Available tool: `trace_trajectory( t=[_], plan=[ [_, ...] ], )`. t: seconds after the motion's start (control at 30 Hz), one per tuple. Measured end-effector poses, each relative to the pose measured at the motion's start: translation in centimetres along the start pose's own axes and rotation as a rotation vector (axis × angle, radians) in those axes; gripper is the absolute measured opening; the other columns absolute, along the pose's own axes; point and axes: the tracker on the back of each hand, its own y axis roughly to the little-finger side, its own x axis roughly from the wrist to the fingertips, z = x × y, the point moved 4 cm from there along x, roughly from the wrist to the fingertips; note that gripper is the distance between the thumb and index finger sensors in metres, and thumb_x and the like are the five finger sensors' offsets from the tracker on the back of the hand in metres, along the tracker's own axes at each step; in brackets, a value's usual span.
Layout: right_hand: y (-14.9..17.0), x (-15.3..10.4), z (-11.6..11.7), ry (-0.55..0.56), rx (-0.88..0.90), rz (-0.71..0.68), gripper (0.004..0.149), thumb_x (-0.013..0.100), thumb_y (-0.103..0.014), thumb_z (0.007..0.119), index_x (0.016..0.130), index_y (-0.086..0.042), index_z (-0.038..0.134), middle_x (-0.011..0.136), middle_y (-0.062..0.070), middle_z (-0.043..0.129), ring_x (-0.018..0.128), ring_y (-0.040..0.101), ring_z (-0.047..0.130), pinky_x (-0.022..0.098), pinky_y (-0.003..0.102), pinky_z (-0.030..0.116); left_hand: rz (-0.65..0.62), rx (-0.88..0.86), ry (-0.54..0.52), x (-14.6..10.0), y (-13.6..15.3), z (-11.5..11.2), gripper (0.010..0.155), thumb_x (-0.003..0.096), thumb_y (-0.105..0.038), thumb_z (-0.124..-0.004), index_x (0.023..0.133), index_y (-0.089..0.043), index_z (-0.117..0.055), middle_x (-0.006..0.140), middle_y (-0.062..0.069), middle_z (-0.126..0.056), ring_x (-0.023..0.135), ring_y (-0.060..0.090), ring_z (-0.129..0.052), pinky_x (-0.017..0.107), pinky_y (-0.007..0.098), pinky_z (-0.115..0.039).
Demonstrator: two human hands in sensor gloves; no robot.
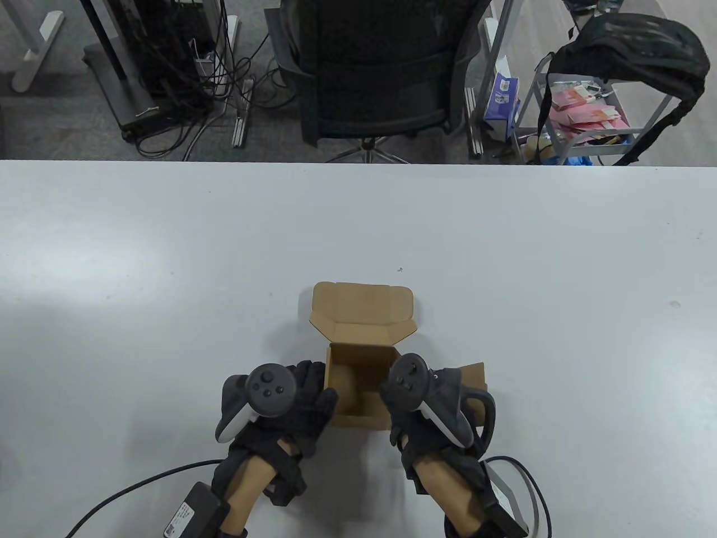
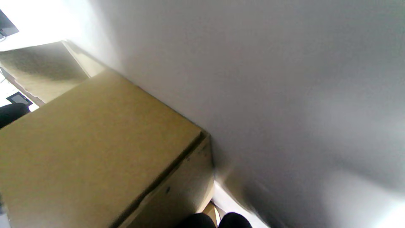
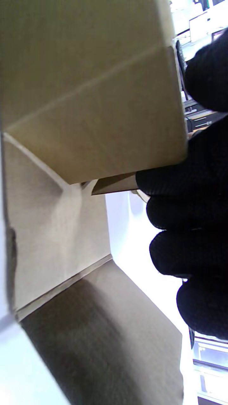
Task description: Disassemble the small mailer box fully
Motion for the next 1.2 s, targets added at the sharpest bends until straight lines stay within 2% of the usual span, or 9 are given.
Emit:
trace_trajectory(
  t=[0.23,0.43,0.83,0.97,1.07,1.2],
  plan=[
    [1.5,0.2,0.1,-0.071,0.032,0.023,0.054,0.037,-0.046,0.076,0.071,-0.008,0.093,0.090,0.013,0.086,0.079,0.046,0.082,0.057,0.060,0.065,0.032,0.014,-0.032,-0.1,-0.3,-0.4,0.090,0.0441,-0.071,-0.039,0.109,-0.009,-0.041,0.115,0.019,-0.037,0.105,0.049,-0.031,0.074,0.066,-0.033],
    [2.6,0.5,1.5,-0.243,0.099,0.006,0.053,0.038,-0.045,0.075,0.069,-0.006,0.094,0.089,0.014,0.087,0.078,0.047,0.082,0.056,0.061,0.065,0.066,0.018,-0.063,-0.1,-0.6,-0.6,0.088,0.0443,-0.068,-0.038,0.109,-0.008,-0.041,0.115,0.020,-0.037,0.105,0.049,-0.031,0.073,0.066,-0.033],
    [2.8,0.9,3.3,-0.418,0.174,-0.037,0.053,0.039,-0.043,0.075,0.065,-0.002,0.097,0.088,0.013,0.088,0.079,0.047,0.081,0.056,0.061,0.065,0.144,0.080,-0.128,-0.6,-1.1,-0.6,0.086,0.0446,-0.065,-0.037,0.108,-0.008,-0.043,0.115,0.021,-0.037,0.105,0.049,-0.032,0.073,0.067,-0.034],
    [3.2,1.2,3.6,-0.424,0.202,-0.027,0.055,0.039,-0.045,0.074,0.071,-0.004,0.093,0.093,0.011,0.082,0.085,0.046,0.076,0.060,0.061,0.062,0.141,0.070,-0.127,-0.6,-1.1,-0.6,0.086,0.0447,-0.065,-0.037,0.108,-0.008,-0.043,0.115,0.021,-0.037,0.105,0.050,-0.032,0.073,0.067,-0.034],
    [3.6,1.5,4.1,-0.438,0.227,-0.010,0.058,0.039,-0.048,0.069,0.081,-0.010,0.084,0.102,0.009,0.070,0.097,0.046,0.060,0.063,0.063,0.058,0.134,0.067,-0.129,-0.6,-1.1,-0.5,0.086,0.0447,-0.065,-0.038,0.108,-0.008,-0.044,0.115,0.022,-0.038,0.105,0.050,-0.033,0.073,0.067,-0.034],
    [3.8,2.0,5.1,-0.470,0.261,-0.002,0.062,0.040,-0.051,0.065,0.088,-0.013,0.073,0.106,0.005,0.056,0.101,0.041,0.043,0.066,0.062,0.054,0.122,0.047,-0.172,-0.8,-1.2,-0.2,0.085,0.0454,-0.066,-0.042,0.107,-0.007,-0.049,0.113,0.022,-0.043,0.104,0.050,-0.037,0.072,0.067,-0.037]
  ],
)
